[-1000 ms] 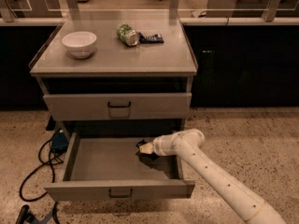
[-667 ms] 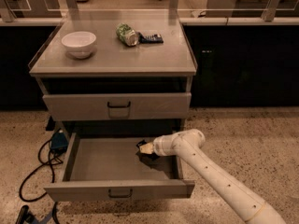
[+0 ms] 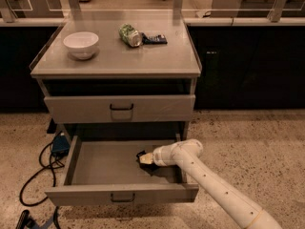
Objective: Place rxbar chocolate into middle drawer
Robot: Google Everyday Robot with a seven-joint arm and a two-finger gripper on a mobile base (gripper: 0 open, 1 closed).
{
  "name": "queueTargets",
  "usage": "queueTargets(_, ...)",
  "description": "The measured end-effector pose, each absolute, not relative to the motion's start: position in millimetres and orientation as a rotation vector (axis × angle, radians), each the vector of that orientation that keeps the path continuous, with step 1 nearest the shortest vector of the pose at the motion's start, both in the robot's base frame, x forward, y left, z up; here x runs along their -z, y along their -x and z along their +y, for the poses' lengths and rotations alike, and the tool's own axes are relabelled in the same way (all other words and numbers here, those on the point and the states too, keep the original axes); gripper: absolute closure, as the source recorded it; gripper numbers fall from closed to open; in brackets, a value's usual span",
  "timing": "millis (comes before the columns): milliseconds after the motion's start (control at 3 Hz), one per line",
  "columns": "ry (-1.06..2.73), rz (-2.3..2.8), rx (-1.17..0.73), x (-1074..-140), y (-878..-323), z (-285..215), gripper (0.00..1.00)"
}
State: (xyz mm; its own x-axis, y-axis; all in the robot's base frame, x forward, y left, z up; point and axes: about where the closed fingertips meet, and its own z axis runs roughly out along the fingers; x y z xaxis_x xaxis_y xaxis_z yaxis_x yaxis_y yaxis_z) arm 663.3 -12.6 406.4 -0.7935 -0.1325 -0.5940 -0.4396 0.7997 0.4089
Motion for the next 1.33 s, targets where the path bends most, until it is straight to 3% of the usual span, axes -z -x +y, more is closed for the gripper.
queueTargets(333, 0.421, 2.432, -0.737, -405.5, -663.1, -12.5, 1.00)
queueTargets(1333, 0.421, 2.432, -0.737, -405.4, -663.1, -12.4, 0.34)
